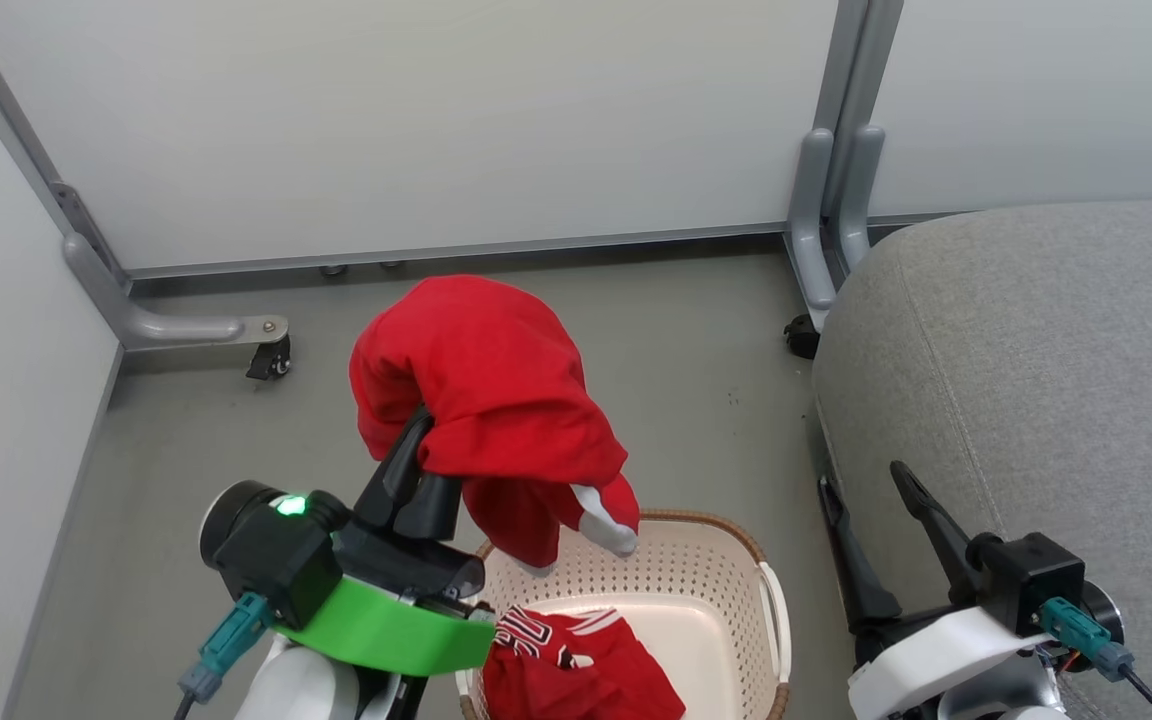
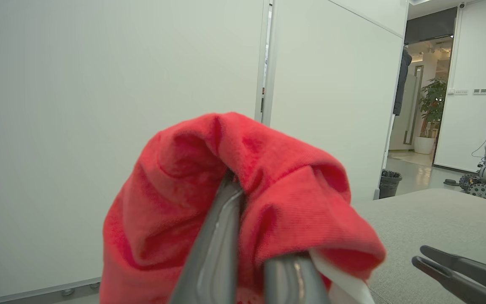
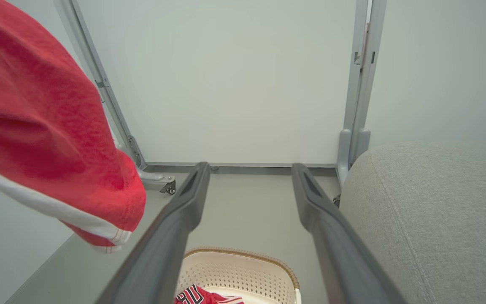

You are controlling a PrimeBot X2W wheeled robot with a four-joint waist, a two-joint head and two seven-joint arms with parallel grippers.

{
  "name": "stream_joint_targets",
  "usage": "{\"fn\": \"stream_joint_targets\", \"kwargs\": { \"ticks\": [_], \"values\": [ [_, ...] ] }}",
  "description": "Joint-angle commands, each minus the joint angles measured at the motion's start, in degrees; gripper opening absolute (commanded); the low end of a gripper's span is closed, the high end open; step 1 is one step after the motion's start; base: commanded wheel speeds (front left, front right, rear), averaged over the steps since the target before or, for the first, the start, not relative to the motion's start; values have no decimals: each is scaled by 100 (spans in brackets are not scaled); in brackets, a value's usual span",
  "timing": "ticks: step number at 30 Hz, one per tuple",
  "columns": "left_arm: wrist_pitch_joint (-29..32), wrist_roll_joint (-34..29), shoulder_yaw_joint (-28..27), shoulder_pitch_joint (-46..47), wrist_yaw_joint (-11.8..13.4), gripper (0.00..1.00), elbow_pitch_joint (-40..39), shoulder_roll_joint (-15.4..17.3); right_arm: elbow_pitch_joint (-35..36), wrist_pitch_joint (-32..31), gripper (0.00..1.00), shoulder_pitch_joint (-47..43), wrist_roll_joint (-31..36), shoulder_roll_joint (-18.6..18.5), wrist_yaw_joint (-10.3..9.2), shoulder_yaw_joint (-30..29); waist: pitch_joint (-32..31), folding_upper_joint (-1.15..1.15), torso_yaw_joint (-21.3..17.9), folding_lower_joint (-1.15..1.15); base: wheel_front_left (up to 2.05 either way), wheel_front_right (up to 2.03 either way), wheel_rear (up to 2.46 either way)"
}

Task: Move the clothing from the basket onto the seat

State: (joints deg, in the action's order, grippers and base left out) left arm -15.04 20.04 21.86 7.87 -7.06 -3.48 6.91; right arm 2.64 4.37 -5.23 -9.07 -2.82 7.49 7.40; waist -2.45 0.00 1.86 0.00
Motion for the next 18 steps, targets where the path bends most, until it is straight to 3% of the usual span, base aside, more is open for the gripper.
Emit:
{"fn": "stream_joint_targets", "kwargs": {
  "ticks": [1, 6, 18],
  "values": [
    [-16, 11, -8, -22, -9, 0, -19, 46, 9, -23, 100, 39, -28, -15, 0, 46, 0, 0, 4, 0, 0, 0, 0],
    [-16, 17, 8, 23, -3, 0, -18, 54, 57, -119, 100, 112, -90, -14, 0, 452, -1, 0, 23, 0, 0, 0, 0],
    [-14, 8, 152, 183, -7, 0, 22, 32, 86, -421, 100, 665, -776, -295, 0, 2211, 62, 0, 173, 0, 0, 0, 0]
  ]
}}
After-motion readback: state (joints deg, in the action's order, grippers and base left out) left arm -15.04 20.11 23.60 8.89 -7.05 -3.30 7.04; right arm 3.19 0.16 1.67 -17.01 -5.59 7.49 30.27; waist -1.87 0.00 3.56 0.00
